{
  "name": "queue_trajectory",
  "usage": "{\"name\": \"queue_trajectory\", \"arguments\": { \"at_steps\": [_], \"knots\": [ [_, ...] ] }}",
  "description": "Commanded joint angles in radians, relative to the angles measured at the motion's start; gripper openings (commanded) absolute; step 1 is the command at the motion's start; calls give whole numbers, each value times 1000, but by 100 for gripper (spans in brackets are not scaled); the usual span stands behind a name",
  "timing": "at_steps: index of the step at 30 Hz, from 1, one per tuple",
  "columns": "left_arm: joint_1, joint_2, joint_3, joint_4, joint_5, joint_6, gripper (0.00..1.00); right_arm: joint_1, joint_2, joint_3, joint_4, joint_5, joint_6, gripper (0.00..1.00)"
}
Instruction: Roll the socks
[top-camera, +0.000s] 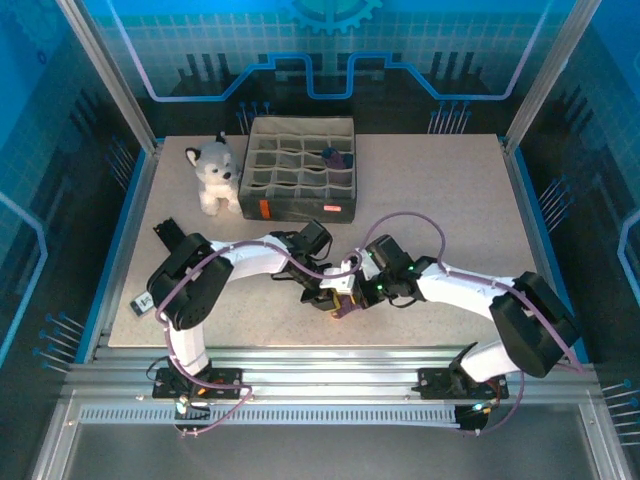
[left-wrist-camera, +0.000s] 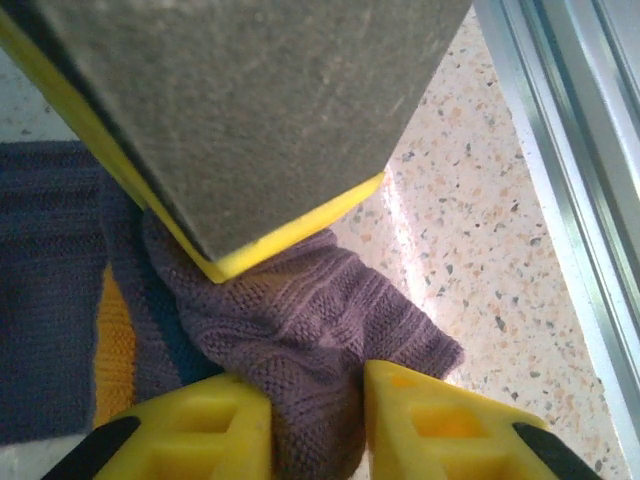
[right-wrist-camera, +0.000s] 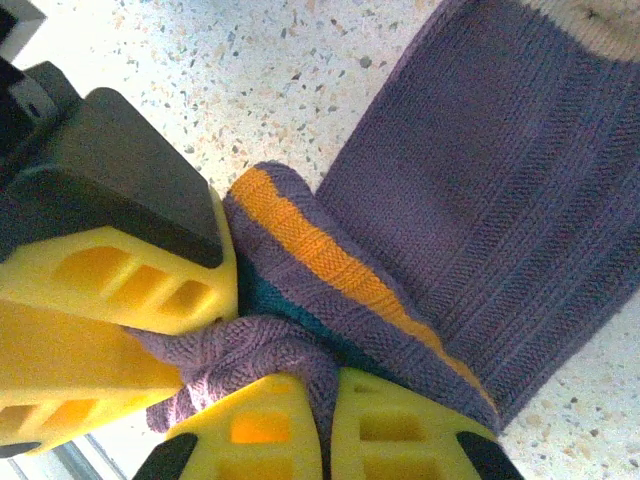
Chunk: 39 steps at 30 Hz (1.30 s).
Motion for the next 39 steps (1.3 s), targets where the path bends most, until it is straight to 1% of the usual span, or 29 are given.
{"name": "queue_trajectory", "arguments": {
  "at_steps": [1,6,8,11,13,16,18,20,24,28,34,39],
  "knots": [
    [-17,-62,-51,0,-9,10,27,-27,91,5,-99,122,34,0],
    [-20,-175,-142,116,-60,33,28,-27,136,17,-108,103,36,0],
    [-27,-241,-206,192,-98,56,31,-28,144,18,-105,98,36,0],
    [-40,-315,-272,267,-156,76,33,-28,151,20,-112,97,36,0],
    [-66,-348,-306,300,-209,99,36,-28,153,25,-118,96,35,0],
    [-132,-374,-359,370,-308,130,42,-27,166,39,-135,96,32,0],
    [-177,-371,-381,403,-364,146,43,-27,176,47,-144,92,29,0],
    [-216,-348,-393,445,-442,154,44,-26,184,51,-149,87,28,0],
    [-228,-311,-398,531,-522,160,46,-25,185,49,-151,79,25,0],
    [-228,-277,-396,578,-570,184,48,-26,186,54,-166,73,18,0],
    [-217,-234,-405,625,-603,205,49,-27,200,57,-164,48,17,0],
    [-185,-181,-405,647,-593,220,49,-36,219,53,-148,-17,14,0]
  ]
}}
